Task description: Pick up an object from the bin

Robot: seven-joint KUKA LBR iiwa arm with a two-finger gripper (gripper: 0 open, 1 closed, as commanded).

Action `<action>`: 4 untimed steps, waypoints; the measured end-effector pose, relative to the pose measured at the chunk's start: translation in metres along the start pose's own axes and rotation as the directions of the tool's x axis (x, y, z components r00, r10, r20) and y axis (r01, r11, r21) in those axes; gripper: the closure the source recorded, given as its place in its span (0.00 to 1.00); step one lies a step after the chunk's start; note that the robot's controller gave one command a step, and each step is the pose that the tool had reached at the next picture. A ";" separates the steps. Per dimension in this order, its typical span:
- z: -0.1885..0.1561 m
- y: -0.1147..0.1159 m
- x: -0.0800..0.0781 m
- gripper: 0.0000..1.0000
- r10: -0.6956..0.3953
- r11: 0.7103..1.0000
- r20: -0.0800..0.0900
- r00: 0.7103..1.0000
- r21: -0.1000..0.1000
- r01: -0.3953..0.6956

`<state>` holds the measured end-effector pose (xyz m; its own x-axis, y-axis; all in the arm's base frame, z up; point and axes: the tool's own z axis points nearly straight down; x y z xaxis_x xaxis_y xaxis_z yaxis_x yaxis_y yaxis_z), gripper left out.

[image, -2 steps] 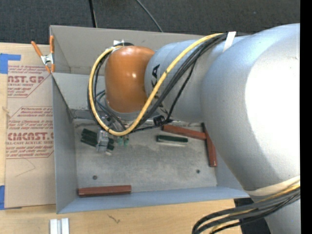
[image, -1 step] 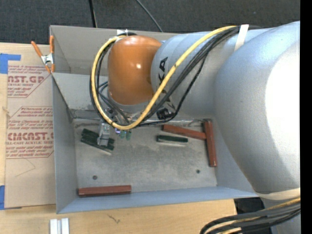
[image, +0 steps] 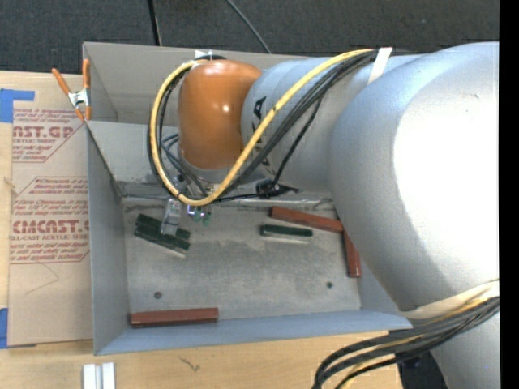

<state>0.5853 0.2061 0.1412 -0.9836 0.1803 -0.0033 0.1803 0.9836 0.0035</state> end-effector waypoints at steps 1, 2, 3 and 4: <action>-0.047 -0.008 0.052 0.00 0.013 1.000 -0.003 1.000 0.002 -0.013; -0.046 -0.009 0.052 0.00 0.013 1.000 -0.003 1.000 0.002 -0.013; -0.001 0.000 0.025 0.00 -0.008 1.000 0.006 1.000 -0.002 0.008; 0.069 0.004 0.019 1.00 0.209 0.978 0.000 0.978 0.001 -0.209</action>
Offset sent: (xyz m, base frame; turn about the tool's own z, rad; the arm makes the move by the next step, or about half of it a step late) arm 0.0000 0.0000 0.0000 0.0000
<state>0.5678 0.2132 0.0723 -0.9243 0.3815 -0.0028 0.3815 0.9244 0.0035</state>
